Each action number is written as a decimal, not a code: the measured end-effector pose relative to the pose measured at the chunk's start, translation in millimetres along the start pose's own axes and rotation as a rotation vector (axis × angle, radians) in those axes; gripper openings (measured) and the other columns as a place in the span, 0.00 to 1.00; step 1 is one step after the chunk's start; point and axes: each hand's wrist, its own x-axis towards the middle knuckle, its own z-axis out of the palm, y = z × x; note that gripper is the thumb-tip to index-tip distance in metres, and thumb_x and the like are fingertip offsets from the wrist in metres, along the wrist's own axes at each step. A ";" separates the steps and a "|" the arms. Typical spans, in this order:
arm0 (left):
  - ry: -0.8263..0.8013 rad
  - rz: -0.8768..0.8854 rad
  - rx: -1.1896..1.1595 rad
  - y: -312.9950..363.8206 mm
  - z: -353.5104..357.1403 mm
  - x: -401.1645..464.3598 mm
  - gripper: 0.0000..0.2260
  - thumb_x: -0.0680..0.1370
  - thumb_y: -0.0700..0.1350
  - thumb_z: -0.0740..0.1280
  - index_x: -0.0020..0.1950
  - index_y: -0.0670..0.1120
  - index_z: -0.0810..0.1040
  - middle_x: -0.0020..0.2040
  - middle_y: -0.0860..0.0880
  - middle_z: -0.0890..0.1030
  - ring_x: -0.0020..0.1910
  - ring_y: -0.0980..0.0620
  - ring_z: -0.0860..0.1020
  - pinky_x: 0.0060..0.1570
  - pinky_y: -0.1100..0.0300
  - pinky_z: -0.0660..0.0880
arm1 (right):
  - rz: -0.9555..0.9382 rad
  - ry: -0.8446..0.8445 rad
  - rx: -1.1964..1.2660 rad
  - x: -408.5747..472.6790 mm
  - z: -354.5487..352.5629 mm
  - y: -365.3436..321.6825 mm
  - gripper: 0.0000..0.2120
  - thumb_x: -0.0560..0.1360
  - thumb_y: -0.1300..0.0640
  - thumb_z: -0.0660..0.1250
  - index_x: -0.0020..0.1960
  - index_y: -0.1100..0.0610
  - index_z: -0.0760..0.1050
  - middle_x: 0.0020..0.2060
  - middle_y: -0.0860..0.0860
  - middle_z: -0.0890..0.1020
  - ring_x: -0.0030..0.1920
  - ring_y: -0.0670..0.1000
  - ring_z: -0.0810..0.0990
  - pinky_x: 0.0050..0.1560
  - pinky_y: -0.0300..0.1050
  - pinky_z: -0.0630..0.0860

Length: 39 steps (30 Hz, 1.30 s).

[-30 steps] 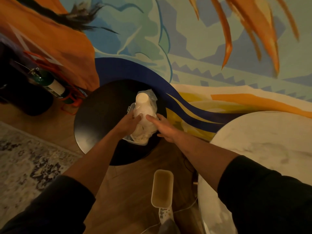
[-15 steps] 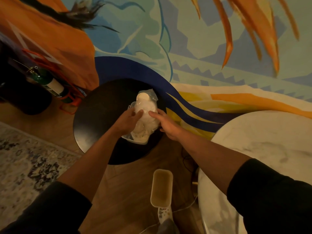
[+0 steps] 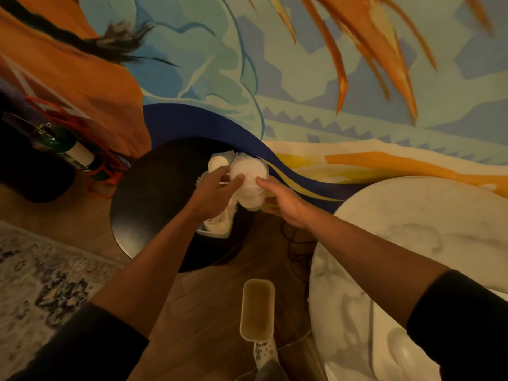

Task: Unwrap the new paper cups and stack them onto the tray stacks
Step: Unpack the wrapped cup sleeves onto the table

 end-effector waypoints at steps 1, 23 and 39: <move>0.002 -0.003 -0.004 5.8 4.8 -2.2 0.23 0.81 0.60 0.63 0.72 0.49 0.73 0.62 0.52 0.79 0.58 0.55 0.79 0.48 0.65 0.75 | 0.005 -0.001 0.006 -6.0 -6.3 1.6 0.32 0.70 0.29 0.67 0.71 0.39 0.70 0.63 0.44 0.81 0.65 0.51 0.78 0.72 0.62 0.67; -0.420 0.026 -0.268 180.5 233.7 -149.8 0.13 0.80 0.54 0.69 0.63 0.57 0.74 0.60 0.52 0.81 0.54 0.52 0.83 0.55 0.51 0.82 | -0.075 0.222 0.135 -322.7 -203.3 91.8 0.24 0.75 0.37 0.68 0.68 0.44 0.75 0.62 0.50 0.83 0.63 0.59 0.80 0.69 0.59 0.73; -0.735 -0.105 -0.006 191.6 373.5 -256.0 0.16 0.82 0.58 0.64 0.65 0.51 0.75 0.59 0.51 0.82 0.55 0.53 0.82 0.57 0.50 0.81 | 0.038 0.270 0.267 -462.8 -249.3 242.3 0.36 0.60 0.33 0.74 0.66 0.44 0.76 0.60 0.46 0.84 0.62 0.51 0.81 0.70 0.58 0.72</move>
